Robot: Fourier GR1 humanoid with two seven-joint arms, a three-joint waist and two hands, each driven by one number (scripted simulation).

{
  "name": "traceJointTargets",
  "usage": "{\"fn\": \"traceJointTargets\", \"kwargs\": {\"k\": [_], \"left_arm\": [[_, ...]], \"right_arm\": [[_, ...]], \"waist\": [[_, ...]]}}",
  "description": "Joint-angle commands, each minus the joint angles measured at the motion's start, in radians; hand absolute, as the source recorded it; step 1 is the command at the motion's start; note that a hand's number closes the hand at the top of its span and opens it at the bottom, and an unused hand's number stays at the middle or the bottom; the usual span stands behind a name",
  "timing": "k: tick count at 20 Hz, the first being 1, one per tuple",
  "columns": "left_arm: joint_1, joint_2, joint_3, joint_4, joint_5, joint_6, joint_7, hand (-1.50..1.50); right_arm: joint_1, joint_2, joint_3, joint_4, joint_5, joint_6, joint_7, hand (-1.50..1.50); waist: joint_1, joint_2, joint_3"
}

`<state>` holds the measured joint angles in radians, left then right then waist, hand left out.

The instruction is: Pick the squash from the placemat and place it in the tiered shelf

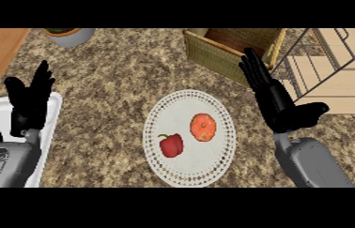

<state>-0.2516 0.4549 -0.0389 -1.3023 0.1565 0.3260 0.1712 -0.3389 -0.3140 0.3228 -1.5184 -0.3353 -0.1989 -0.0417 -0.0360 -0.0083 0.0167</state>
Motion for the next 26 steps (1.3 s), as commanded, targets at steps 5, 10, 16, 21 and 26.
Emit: {"fn": "traceJointTargets", "kwargs": {"k": [5,10,16,21,26], "left_arm": [[-0.024,-0.103,-0.142,-0.102,-0.03,-0.117,-0.107,0.0],[-0.012,-0.129,-0.168,-0.093,-0.035,-0.104,-0.113,0.0],[0.024,-0.146,-0.2,-0.121,-0.03,-0.143,-0.141,0.0],[0.056,-0.187,-0.201,-0.103,-0.073,-0.127,-0.182,0.0],[0.066,-0.169,-0.197,-0.141,-0.06,-0.16,-0.152,0.0]], "right_arm": [[-0.033,-0.049,-0.105,0.094,0.003,-0.01,0.086,-1.5],[0.08,-0.173,-0.095,0.235,0.23,-0.206,0.044,1.5],[0.188,0.169,-0.188,0.285,0.221,-0.546,-0.275,-1.5],[0.248,0.167,-0.246,0.271,0.08,-0.269,-0.464,-1.5],[0.234,0.003,-0.046,0.137,0.259,-0.238,-0.146,-1.5]], "waist": [[0.035,0.008,-0.017],[-0.014,0.023,-0.037],[0.032,0.011,-0.014],[0.033,0.008,-0.016],[0.035,0.004,-0.018]]}}
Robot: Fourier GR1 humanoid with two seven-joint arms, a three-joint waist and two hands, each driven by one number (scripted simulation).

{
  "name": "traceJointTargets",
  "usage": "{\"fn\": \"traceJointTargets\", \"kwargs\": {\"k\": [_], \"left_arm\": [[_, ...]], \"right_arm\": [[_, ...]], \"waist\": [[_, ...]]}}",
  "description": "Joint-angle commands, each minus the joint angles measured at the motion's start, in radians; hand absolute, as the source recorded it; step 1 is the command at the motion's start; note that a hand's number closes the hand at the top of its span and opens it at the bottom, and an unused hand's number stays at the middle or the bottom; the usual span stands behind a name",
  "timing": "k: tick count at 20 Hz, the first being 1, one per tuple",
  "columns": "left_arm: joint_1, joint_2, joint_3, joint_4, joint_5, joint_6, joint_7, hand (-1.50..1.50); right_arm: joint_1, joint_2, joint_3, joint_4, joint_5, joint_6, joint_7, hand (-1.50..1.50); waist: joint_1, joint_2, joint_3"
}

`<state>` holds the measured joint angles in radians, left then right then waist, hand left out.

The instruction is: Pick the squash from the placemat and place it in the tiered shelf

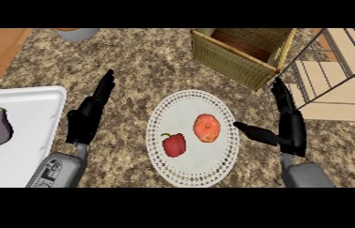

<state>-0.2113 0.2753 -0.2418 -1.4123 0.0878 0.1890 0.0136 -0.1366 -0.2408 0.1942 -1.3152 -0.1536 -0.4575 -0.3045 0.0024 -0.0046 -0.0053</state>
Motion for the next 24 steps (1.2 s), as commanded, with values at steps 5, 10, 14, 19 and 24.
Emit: {"fn": "traceJointTargets", "kwargs": {"k": [5,10,14,19,24], "left_arm": [[0.044,-0.003,0.007,-0.03,-0.015,-0.017,-0.025,0.0],[0.042,-0.01,0.005,-0.059,-0.022,-0.006,0.022,0.0],[-0.008,-0.01,0.02,-0.022,-0.017,-0.021,0.03,0.0],[-0.015,-0.04,0.027,0.06,-0.033,-0.027,-0.032,0.0],[0.08,-0.026,0.021,-0.091,-0.069,-0.033,0.024,0.0]], "right_arm": [[-0.061,-0.184,0.133,-0.199,0.171,0.047,0.431,-1.5],[-0.081,-0.28,0.241,-0.334,0.265,0.145,0.707,-1.5],[-0.21,-0.324,0.344,-0.369,0.34,0.277,0.939,-1.5],[-0.318,-0.325,0.374,-0.455,0.387,0.409,1.216,-1.5],[-0.271,-0.251,0.347,-0.549,0.438,0.49,1.308,-1.5]], "waist": [[-0.003,0.001,0.003],[-0.002,-0.004,0.003],[0.006,-0.001,0.001],[-0.004,0.004,0.003],[-0.001,0.002,0.005]]}}
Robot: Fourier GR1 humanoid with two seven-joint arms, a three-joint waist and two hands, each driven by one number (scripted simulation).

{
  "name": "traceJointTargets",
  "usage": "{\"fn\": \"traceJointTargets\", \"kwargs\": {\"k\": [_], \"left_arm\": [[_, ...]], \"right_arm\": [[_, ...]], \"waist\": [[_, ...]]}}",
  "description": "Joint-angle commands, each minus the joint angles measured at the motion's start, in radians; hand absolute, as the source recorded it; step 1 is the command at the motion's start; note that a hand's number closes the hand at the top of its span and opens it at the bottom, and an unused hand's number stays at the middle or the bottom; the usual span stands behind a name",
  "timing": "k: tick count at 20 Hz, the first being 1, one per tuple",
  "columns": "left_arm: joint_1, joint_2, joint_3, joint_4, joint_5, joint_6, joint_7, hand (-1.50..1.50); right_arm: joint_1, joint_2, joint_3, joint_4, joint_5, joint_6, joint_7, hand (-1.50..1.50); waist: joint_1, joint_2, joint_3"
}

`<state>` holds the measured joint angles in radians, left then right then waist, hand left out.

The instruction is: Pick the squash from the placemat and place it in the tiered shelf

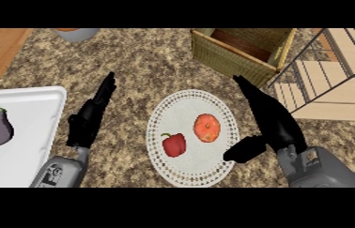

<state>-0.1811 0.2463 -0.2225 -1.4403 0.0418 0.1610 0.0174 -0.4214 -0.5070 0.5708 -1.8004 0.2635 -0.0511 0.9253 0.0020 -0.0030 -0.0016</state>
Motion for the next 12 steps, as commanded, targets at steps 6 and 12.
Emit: {"fn": "traceJointTargets", "kwargs": {"k": [6,12], "left_arm": [[0.021,-0.053,0.03,-0.028,-0.05,-0.026,0.008,0.0],[-0.049,-0.056,0.093,0.122,-0.048,-0.075,-0.05,0.0]], "right_arm": [[0.034,0.167,-0.03,-0.067,0.176,0.111,0.116,-1.5],[0.024,0.246,-0.035,-0.013,0.283,0.132,0.125,-1.5]], "waist": [[-0.001,0.002,0.001],[-0.003,0.003,0.001]]}}
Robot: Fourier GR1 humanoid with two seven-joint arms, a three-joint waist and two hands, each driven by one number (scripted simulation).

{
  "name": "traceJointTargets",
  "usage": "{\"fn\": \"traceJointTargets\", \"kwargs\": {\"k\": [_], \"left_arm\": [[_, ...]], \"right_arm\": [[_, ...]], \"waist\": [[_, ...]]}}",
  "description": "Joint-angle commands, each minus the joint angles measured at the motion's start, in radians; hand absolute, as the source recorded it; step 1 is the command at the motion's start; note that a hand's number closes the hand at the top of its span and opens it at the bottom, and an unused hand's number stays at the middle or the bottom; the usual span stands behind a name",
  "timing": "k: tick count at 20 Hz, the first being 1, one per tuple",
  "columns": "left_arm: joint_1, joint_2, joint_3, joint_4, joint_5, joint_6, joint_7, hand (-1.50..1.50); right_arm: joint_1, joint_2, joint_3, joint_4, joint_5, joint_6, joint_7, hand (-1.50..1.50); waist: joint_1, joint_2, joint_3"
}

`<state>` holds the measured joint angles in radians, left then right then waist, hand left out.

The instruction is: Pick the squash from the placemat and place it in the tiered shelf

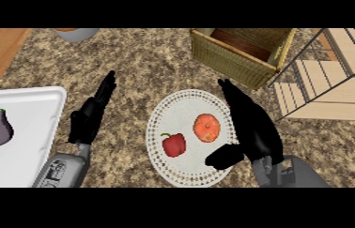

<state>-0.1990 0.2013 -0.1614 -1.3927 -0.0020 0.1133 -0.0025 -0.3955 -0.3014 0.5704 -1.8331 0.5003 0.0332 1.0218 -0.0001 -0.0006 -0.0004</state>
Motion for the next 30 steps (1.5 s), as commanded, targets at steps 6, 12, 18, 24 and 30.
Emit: {"fn": "traceJointTargets", "kwargs": {"k": [6,12,18,24,30], "left_arm": [[0.051,0.009,0.044,-0.118,-0.003,-0.055,0.075,0.0],[-0.006,-0.052,0.043,-0.049,-0.057,-0.033,0.06,0.0],[0.033,-0.08,0.044,-0.056,-0.097,-0.035,0.033,0.0],[0.017,-0.066,0.096,-0.007,-0.077,-0.091,-0.032,0.0],[-0.008,-0.109,0.092,0.024,-0.125,-0.063,-0.006,0.0]], "right_arm": [[0.014,0.16,-0.033,0.119,0.126,0.034,-0.03,-1.5],[0.038,0.207,-0.073,0.132,0.173,0.09,-0.032,-1.5],[0.07,0.257,-0.081,0.147,0.251,0.111,-0.05,-1.5],[0.092,0.259,-0.127,0.237,0.287,0.106,-0.153,-1.5],[0.08,0.3,-0.098,0.25,0.306,0.109,-0.095,-1.5]], "waist": [[0.006,0.0,0.0],[0.002,0.001,0.0],[0.002,0.0,0.0],[0.0,0.001,0.0],[0.001,0.001,0.0]]}}
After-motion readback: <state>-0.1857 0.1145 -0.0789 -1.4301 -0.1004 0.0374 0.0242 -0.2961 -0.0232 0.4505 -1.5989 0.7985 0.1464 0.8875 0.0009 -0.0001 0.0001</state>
